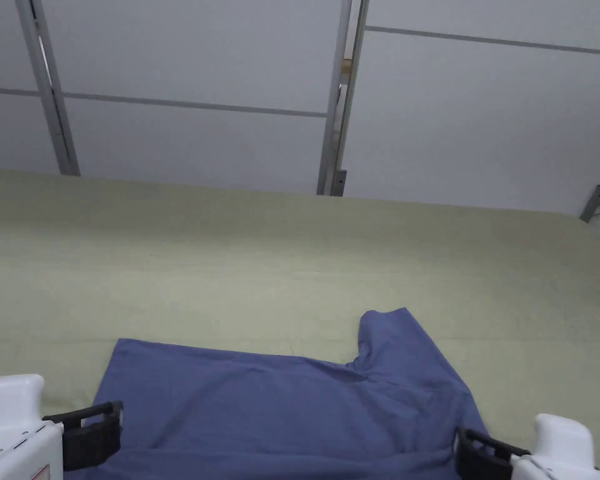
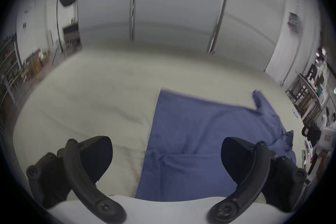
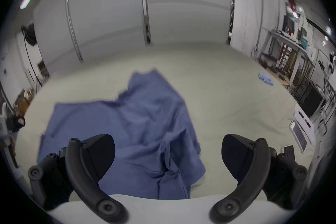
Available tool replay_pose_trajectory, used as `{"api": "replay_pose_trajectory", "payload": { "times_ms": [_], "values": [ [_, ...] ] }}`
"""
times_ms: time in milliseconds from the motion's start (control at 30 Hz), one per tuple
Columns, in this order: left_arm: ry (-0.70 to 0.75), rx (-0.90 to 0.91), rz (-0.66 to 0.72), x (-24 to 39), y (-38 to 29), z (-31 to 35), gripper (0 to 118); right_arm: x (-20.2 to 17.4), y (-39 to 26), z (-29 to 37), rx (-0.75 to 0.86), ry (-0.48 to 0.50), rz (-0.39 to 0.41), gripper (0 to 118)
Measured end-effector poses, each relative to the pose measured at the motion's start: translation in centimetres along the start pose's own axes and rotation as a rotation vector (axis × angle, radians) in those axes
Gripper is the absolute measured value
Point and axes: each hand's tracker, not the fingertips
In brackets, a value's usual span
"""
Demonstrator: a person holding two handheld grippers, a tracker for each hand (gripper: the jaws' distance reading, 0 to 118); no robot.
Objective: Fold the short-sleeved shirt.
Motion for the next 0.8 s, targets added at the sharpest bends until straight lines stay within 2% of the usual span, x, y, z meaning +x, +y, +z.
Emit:
{"api": "replay_pose_trajectory", "payload": {
  "times_ms": [67,100,133,167,200,233,267,333,433,533,733,767,800],
  "values": [
    [-0.037,0.121,-0.008,0.7,0.6,4.3,118,0.0,0.7,3.9,0.118,0.028,-0.025,116],
    [-0.059,0.171,-0.007,0.9,0.6,5.9,118,0.0,0.9,5.5,0.166,0.041,-0.026,110],
    [-0.074,0.227,-0.004,1.2,0.5,7.7,106,-0.3,1.1,7.3,0.203,0.064,-0.017,87],
    [-0.066,0.280,-0.014,1.6,0.2,9.4,85,-0.6,1.0,9.1,0.258,0.072,-0.005,56],
    [-0.045,0.316,-0.016,1.9,-0.1,10.6,52,-0.9,0.8,10.5,0.297,0.057,0.008,22],
    [-0.020,0.347,-0.019,2.2,-0.4,11.9,1,-1.2,0.5,12.0,0.338,0.039,0.017,5],
    [-0.034,0.352,-0.019,2.4,-0.7,13.0,0,-1.6,0.1,13.6,0.405,0.028,0.013,5],
    [-0.071,0.391,0.018,2.6,-1.3,15.1,0,-1.5,-0.2,16.3,0.423,0.120,-0.010,5],
    [-0.092,0.425,0.051,2.9,-1.9,17.3,0,-2.5,-0.5,18.8,0.442,0.103,0.012,5],
    [-0.081,0.427,0.003,3.2,-2.1,17.9,0,-3.3,-0.6,20.1,0.452,0.103,0.063,5],
    [-0.057,0.432,-0.014,3.2,-2.0,16.6,1,-4.0,-0.5,20.5,0.455,0.123,0.031,5],
    [-0.042,0.406,-0.008,3.0,-2.0,15.6,16,-4.2,-0.5,20.3,0.445,0.128,0.020,5],
    [-0.040,0.353,0.003,2.6,-1.9,14.4,52,-4.1,-0.5,19.9,0.438,0.129,0.017,5]
  ]
}}
